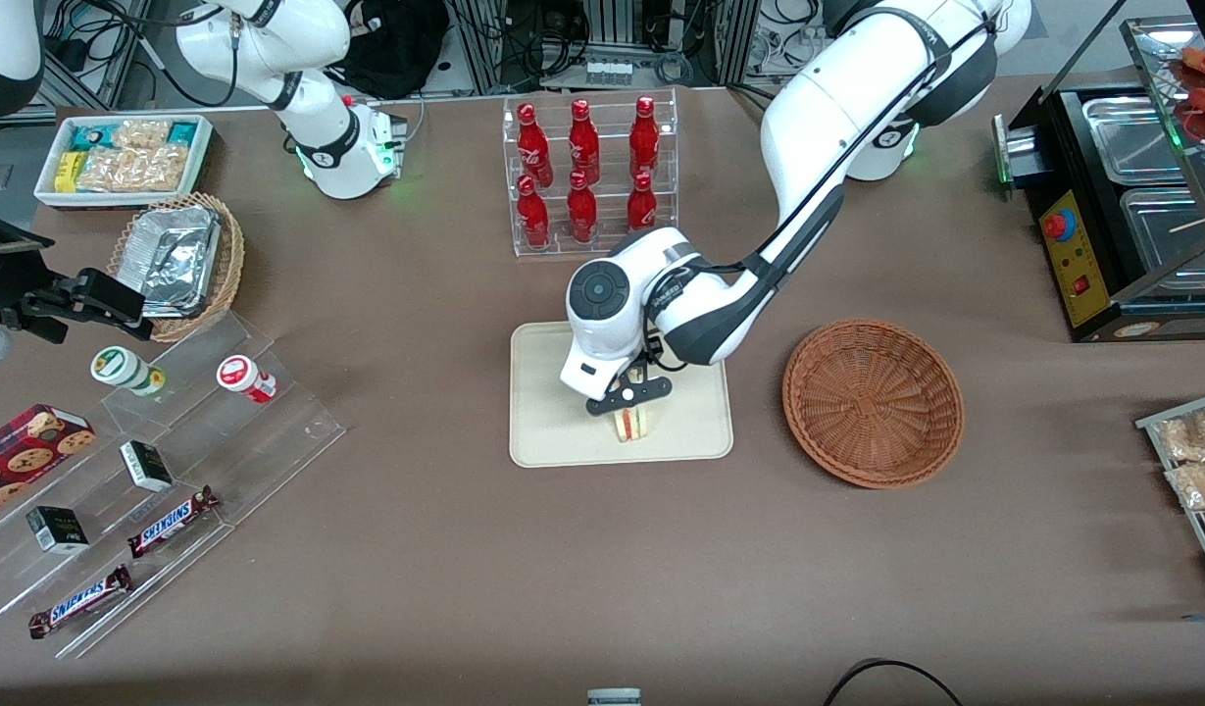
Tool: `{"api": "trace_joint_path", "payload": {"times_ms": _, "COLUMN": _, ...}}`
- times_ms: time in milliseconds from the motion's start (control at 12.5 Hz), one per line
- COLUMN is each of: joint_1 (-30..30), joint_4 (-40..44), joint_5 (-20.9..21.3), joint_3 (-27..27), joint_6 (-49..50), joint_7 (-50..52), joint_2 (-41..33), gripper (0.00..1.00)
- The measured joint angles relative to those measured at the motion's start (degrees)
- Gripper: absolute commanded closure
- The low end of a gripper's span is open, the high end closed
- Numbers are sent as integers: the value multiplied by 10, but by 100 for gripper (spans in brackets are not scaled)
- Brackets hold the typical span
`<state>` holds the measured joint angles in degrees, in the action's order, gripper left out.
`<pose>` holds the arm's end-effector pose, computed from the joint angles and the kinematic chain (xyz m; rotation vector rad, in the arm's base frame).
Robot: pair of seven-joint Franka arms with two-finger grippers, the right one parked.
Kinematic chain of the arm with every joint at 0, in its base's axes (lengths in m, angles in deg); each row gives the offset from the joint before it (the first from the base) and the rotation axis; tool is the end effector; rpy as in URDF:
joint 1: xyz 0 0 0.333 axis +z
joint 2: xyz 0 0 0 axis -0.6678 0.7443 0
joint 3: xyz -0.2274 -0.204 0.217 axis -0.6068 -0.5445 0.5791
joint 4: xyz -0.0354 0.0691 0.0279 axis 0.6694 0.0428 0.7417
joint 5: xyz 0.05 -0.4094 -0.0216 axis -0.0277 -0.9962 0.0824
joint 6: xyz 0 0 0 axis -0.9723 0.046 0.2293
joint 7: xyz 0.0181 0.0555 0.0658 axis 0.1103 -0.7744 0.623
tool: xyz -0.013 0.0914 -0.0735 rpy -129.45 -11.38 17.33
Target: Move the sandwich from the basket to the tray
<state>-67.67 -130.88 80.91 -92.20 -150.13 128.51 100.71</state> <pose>0.5585 -0.5473 0.2848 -3.0656 -0.4071 0.0987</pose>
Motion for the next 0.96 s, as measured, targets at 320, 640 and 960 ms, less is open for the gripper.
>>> {"api": "trace_joint_path", "payload": {"times_ms": 320, "joint_1": 8, "joint_4": 9, "joint_5": 0, "joint_3": 1, "joint_6": 48, "joint_7": -25, "joint_2": -56, "gripper": 0}}
{"api": "trace_joint_path", "payload": {"times_ms": 640, "joint_1": 44, "joint_4": 9, "joint_5": 0, "joint_3": 3, "joint_6": 143, "joint_7": -70, "joint_2": -109, "gripper": 0}}
{"api": "trace_joint_path", "payload": {"times_ms": 960, "joint_1": 52, "joint_4": -2, "joint_5": -35, "joint_3": 80, "joint_6": 196, "joint_7": -117, "joint_2": -143, "gripper": 0}}
